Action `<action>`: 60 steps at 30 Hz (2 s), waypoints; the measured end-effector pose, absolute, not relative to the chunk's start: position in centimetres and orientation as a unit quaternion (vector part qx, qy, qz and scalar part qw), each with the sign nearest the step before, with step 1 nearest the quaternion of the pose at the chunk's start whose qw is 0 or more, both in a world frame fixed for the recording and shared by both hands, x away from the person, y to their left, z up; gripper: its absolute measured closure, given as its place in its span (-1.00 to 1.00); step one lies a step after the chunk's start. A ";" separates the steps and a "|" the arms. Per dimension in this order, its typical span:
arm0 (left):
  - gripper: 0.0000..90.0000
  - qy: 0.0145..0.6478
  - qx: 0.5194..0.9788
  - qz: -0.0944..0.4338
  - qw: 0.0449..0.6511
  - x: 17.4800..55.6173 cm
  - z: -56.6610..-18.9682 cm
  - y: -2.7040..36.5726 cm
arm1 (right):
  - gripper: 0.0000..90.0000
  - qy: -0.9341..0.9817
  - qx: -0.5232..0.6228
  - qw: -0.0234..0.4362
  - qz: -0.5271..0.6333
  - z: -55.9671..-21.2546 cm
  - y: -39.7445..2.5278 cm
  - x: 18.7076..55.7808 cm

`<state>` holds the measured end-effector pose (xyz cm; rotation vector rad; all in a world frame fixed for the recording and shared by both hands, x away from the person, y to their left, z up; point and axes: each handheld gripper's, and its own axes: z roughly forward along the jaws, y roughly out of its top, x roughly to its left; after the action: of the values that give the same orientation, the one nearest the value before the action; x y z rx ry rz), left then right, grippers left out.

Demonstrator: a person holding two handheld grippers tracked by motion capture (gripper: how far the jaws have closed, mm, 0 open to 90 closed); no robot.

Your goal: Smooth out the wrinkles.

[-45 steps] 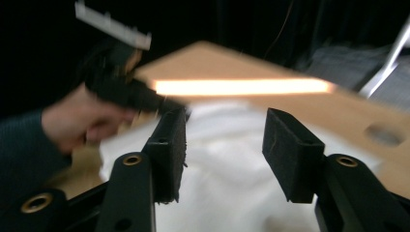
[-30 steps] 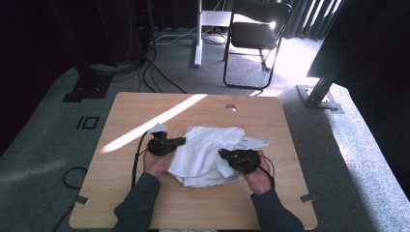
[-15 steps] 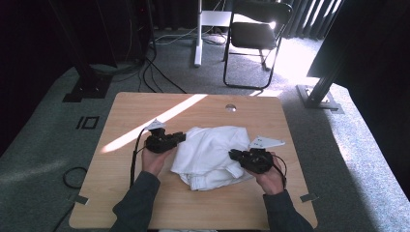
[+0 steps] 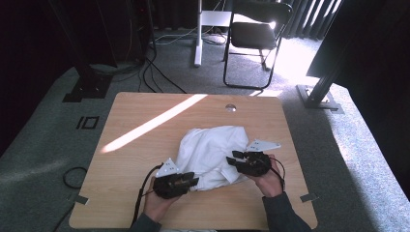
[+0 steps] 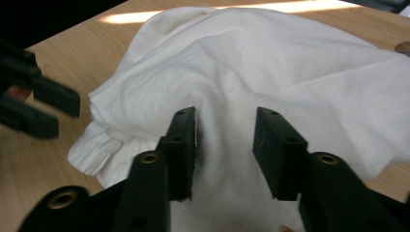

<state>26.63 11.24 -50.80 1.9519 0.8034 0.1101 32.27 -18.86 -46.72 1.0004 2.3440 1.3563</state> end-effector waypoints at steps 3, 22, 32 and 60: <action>0.61 0.315 0.823 0.044 0.471 26.6 -52.2 9.6 | 0.26 0.811 0.338 0.127 0.460 -46.9 -18.4 32.1; 1.00 0.376 0.805 0.122 0.441 32.1 -54.1 7.3 | 1.00 0.796 0.365 0.174 0.450 -47.2 -19.3 33.4; 1.00 0.396 0.803 0.129 0.427 33.1 -54.5 7.7 | 1.00 0.769 0.338 0.175 0.514 -46.2 -25.6 31.3; 0.55 0.384 0.756 0.191 0.494 35.1 -47.6 10.7 | 0.77 0.773 0.426 0.231 0.409 -47.8 -20.7 38.5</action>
<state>35.14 10.69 -47.61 1.8337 0.9300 0.4621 38.51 -20.68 -47.77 1.1723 2.1254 1.1246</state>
